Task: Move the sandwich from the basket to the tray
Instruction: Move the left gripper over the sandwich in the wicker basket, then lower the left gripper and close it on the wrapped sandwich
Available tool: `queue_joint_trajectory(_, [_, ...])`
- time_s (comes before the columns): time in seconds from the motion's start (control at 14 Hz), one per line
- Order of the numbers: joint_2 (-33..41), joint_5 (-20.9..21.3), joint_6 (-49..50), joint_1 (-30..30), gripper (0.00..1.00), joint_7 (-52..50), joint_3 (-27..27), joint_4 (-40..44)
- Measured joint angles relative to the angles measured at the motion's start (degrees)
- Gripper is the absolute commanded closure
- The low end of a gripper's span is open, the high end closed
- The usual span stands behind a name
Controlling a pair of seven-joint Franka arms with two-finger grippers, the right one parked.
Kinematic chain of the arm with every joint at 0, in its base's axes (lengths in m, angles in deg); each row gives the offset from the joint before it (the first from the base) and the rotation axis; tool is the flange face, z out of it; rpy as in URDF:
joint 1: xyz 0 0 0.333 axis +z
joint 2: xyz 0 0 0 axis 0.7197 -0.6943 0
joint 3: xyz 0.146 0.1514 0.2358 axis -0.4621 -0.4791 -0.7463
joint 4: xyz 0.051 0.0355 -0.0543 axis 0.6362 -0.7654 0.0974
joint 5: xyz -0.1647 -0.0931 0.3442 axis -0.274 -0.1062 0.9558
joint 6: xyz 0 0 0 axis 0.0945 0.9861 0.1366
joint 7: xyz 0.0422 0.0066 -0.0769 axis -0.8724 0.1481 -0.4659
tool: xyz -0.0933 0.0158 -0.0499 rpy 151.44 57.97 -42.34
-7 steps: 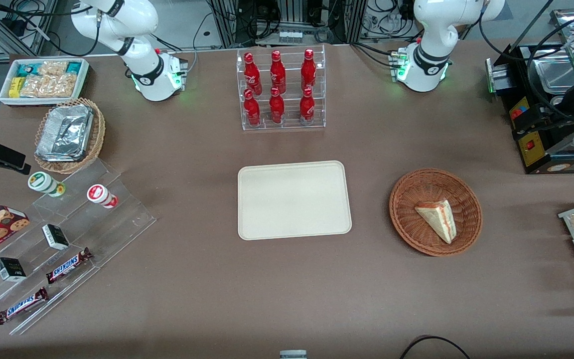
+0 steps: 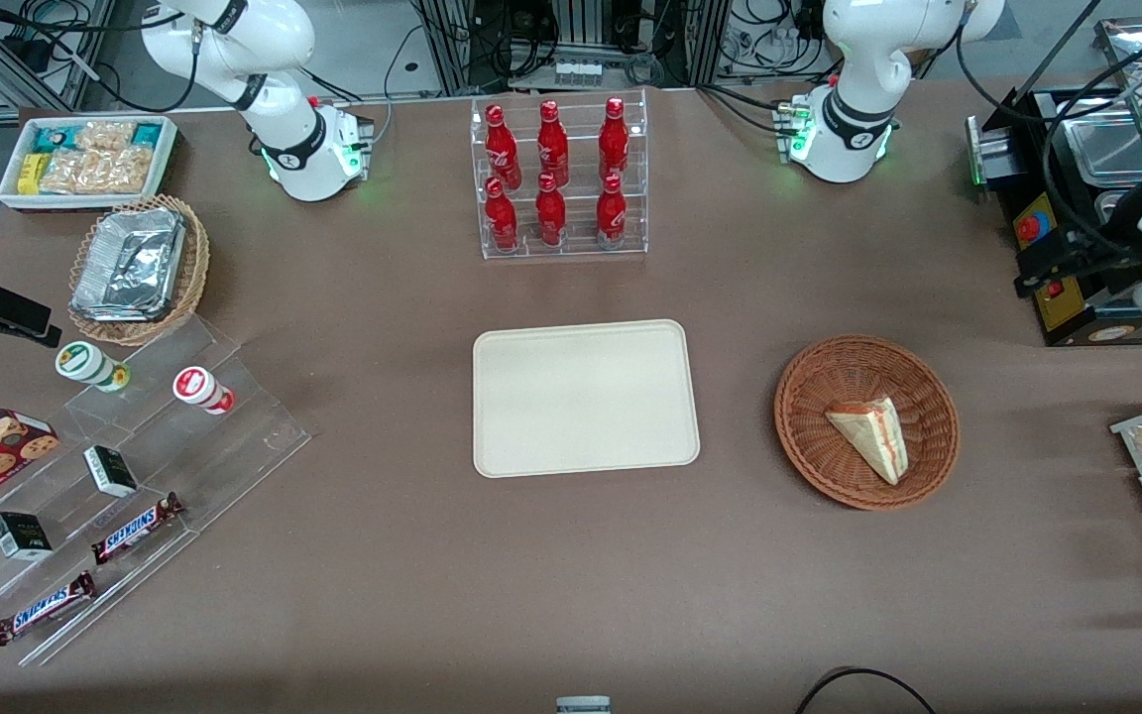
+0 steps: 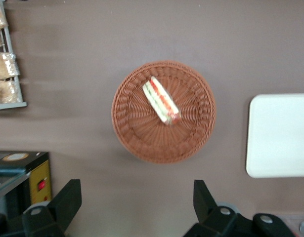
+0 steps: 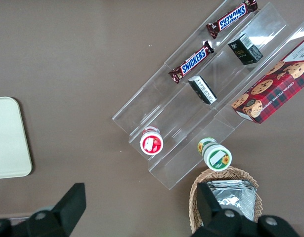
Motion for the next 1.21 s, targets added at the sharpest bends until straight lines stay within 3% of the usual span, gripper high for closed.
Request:
queue_joint_trajectory(0.64, [-3.3,-0.1,-35.0,-0.1,0.00,-19.4,2.4,-25.4])
queue_joint_trajectory(1.21, [-10.8,-0.1,-48.4,-0.2,0.00,-28.8,4.1,-32.5])
